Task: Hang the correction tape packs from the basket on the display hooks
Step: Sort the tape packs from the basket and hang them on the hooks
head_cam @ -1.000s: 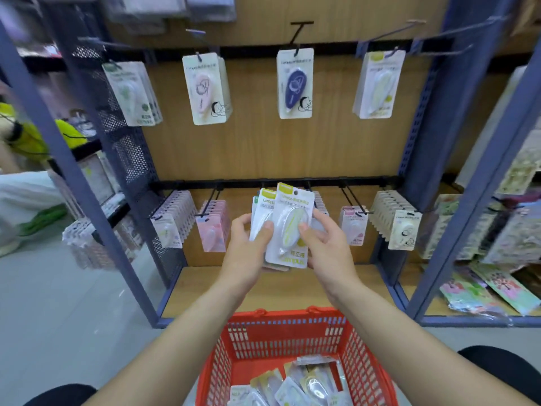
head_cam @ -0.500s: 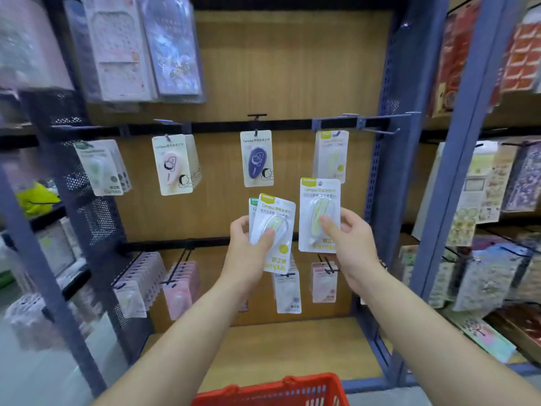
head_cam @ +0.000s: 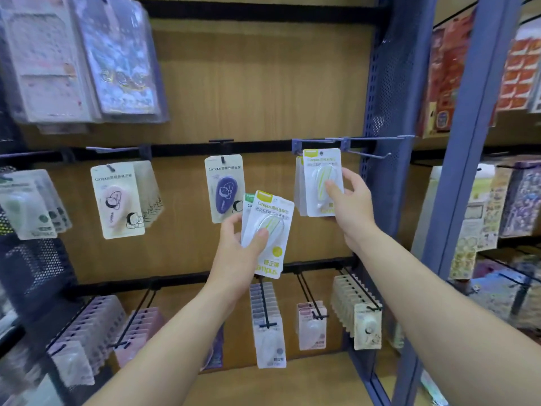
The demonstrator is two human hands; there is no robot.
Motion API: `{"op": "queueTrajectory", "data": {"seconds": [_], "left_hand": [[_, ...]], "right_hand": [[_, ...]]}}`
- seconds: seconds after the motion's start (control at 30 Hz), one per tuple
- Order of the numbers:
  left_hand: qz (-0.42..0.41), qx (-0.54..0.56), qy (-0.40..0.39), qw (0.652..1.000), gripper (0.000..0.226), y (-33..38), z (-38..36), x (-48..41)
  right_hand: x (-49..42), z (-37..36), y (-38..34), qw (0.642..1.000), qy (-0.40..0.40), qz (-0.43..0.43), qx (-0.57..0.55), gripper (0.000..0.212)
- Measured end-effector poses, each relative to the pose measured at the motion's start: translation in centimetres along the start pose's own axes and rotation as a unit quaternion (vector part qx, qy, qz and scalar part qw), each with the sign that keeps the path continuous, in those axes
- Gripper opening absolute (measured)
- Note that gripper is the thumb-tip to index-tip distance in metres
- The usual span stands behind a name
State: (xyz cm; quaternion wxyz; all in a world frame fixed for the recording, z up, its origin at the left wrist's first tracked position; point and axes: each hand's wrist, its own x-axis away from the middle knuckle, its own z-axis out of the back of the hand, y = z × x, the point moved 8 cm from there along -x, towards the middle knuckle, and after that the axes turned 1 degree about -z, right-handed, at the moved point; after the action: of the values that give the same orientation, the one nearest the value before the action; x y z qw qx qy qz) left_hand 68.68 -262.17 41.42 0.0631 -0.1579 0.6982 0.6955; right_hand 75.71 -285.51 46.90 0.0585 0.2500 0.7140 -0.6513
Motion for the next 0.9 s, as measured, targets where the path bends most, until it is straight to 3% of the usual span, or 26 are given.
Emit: {"op": "queueTrajectory", "data": {"seconds": [0.3, 0.4, 0.47, 0.5, 0.6, 0.7, 0.8, 0.9], "left_hand": [[-0.002, 0.005, 0.01, 1.0, 0.039, -0.7, 0.0, -1.8], [-0.004, 0.007, 0.014, 1.0, 0.042, -0.6, -0.1, -1.9], [-0.006, 0.006, 0.013, 1.0, 0.046, -0.5, -0.3, -2.1], [-0.007, 0.006, 0.011, 1.0, 0.047, -0.4, -0.4, -2.2], [-0.006, 0.011, 0.008, 1.0, 0.051, -0.5, -0.9, -2.4], [-0.005, 0.009, 0.001, 1.0, 0.056, -0.8, -1.7, -2.4], [-0.005, 0.016, -0.001, 1.0, 0.06, -0.6, -2.6, -2.3], [-0.005, 0.003, 0.013, 1.0, 0.043, -0.1, -2.5, -2.6]], "right_hand": [[-0.7, 0.5, 2.1, 0.999, 0.025, -0.028, -0.006, 0.03], [-1.3, -0.1, 2.8, 0.992, 0.011, -0.059, 0.112, 0.044], [-0.6, 0.3, 2.9, 0.968, 0.048, -0.045, 0.243, 0.054], [0.5, 0.4, 2.6, 0.964, 0.06, -0.03, 0.256, 0.051], [4.2, -1.4, 3.6, 0.991, -0.033, -0.05, 0.119, 0.025], [7.0, -3.4, 4.8, 0.986, -0.133, -0.101, 0.028, 0.021], [6.6, -3.0, 4.8, 0.986, -0.125, -0.104, -0.02, 0.023], [4.6, -1.8, 3.5, 0.993, -0.092, -0.071, -0.038, 0.021]]}}
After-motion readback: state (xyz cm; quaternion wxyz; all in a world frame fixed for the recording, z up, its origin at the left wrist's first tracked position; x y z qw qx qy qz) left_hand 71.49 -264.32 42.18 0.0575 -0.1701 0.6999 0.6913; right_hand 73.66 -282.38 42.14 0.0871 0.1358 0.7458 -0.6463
